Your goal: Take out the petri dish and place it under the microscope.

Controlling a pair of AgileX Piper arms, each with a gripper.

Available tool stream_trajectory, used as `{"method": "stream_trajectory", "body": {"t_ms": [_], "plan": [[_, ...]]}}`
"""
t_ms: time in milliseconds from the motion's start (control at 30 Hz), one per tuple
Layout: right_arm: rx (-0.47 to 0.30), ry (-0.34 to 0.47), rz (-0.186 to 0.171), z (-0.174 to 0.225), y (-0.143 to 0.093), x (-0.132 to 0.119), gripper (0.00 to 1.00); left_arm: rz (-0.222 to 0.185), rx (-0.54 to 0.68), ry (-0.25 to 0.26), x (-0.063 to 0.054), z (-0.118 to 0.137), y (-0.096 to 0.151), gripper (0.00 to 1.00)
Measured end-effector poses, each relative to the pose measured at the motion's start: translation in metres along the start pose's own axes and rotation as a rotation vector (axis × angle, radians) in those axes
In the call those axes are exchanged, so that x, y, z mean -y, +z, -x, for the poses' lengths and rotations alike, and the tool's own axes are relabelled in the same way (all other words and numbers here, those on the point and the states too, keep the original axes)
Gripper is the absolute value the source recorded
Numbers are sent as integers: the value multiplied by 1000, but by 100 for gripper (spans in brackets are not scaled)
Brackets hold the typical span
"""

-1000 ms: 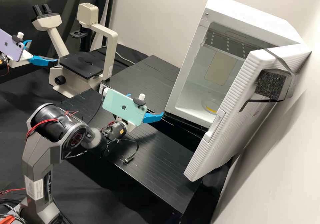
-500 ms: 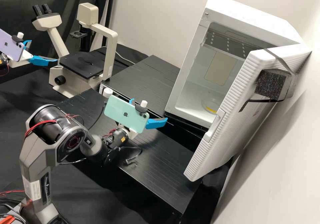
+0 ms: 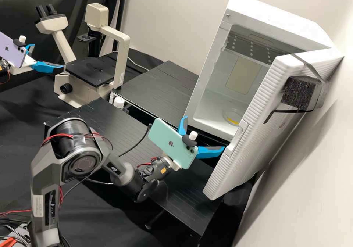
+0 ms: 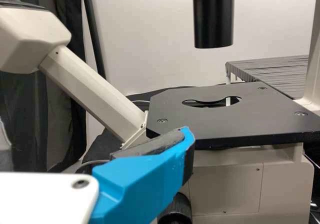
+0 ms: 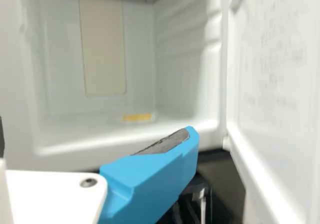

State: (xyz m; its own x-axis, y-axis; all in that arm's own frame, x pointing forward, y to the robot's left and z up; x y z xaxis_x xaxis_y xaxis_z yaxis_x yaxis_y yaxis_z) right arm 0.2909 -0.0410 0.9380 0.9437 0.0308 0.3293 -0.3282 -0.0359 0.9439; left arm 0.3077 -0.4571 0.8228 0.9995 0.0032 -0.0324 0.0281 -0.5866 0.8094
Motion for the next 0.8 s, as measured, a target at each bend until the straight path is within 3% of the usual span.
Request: {"method": "stream_trajectory", "body": {"t_ms": [233,567,733,800], "plan": [[-34,-15,27,-53,0,-10,100,0,0,0,0,0,0,100],[0,-143,-3,-112,7,-12,100,0,0,0,0,0,0,100],[2,-175,2,-130,6,-16,100,0,0,0,0,0,0,100],[-2,-188,22,-137,6,-17,100,0,0,0,0,0,0,100]]}}
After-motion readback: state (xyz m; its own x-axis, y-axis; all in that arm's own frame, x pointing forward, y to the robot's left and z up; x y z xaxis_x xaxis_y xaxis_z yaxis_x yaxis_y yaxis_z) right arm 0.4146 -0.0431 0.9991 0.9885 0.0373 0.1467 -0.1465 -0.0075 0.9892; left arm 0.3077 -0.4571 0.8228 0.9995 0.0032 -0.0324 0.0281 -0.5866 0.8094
